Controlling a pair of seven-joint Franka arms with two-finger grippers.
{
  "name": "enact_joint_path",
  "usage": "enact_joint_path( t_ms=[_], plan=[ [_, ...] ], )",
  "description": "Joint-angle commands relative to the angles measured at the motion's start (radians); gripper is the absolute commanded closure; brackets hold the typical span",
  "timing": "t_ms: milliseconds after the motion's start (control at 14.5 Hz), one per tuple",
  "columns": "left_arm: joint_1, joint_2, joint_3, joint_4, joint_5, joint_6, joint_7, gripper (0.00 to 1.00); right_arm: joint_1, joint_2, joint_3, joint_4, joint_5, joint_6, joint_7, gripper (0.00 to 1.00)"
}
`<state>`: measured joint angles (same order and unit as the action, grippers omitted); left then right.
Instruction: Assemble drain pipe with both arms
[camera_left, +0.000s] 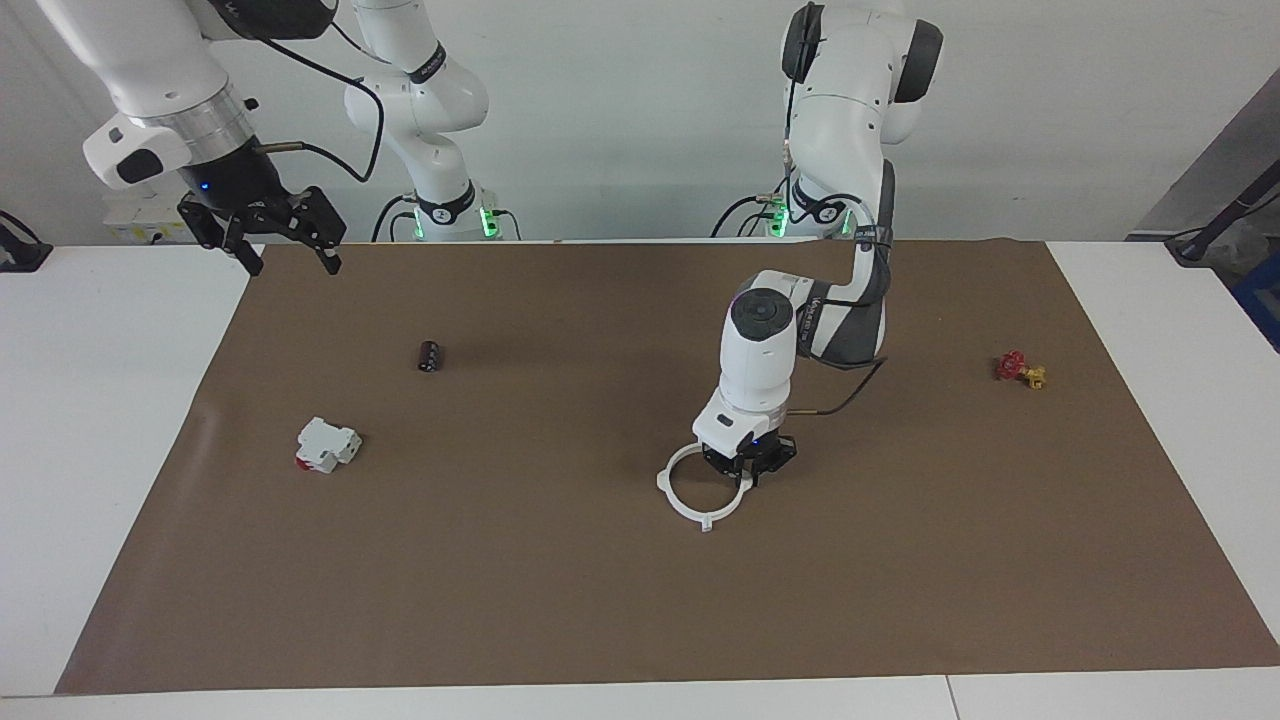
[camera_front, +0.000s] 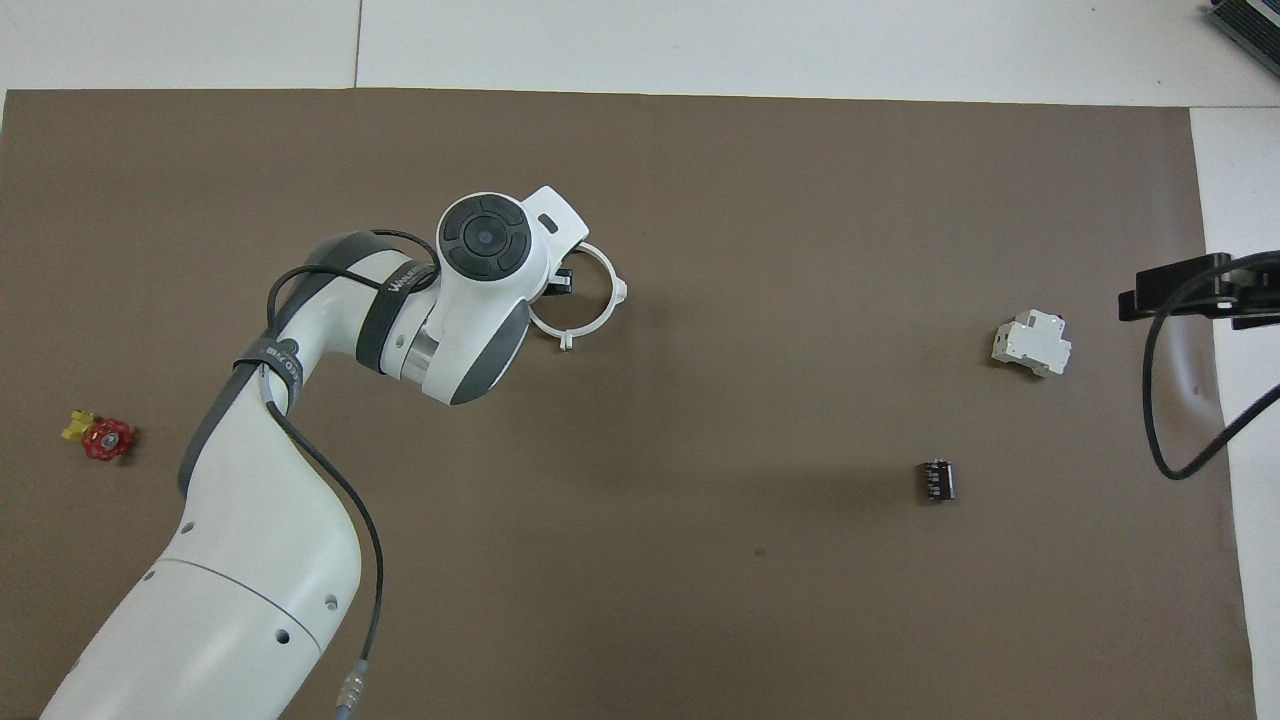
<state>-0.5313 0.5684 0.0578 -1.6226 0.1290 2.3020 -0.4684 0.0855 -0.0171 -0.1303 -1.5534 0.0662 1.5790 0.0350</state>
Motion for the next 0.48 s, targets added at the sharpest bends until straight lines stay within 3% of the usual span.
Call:
enact_joint_path(
  t_ms=[0, 69, 138, 414],
  plan=[
    [-0.044, 0.022, -0.016, -0.034, -0.06, 0.073, -0.038, 1.0, -0.001, -0.029, -0.003, -0.031, 0.007, 0.001, 0.016, 0.0],
    [-0.042, 0.022, -0.016, -0.033, -0.06, 0.082, -0.044, 0.64, 0.002, -0.027, -0.003, -0.025, 0.012, 0.004, 0.013, 0.0],
    [-0.044, 0.022, -0.016, -0.033, -0.058, 0.094, -0.039, 0.01, 0.007, -0.027, 0.0, -0.027, 0.012, 0.001, 0.014, 0.0],
    [-0.035, 0.005, -0.016, -0.023, -0.058, 0.094, -0.035, 0.0, 0.007, -0.027, 0.006, -0.027, 0.014, 0.001, 0.013, 0.0]
  ],
)
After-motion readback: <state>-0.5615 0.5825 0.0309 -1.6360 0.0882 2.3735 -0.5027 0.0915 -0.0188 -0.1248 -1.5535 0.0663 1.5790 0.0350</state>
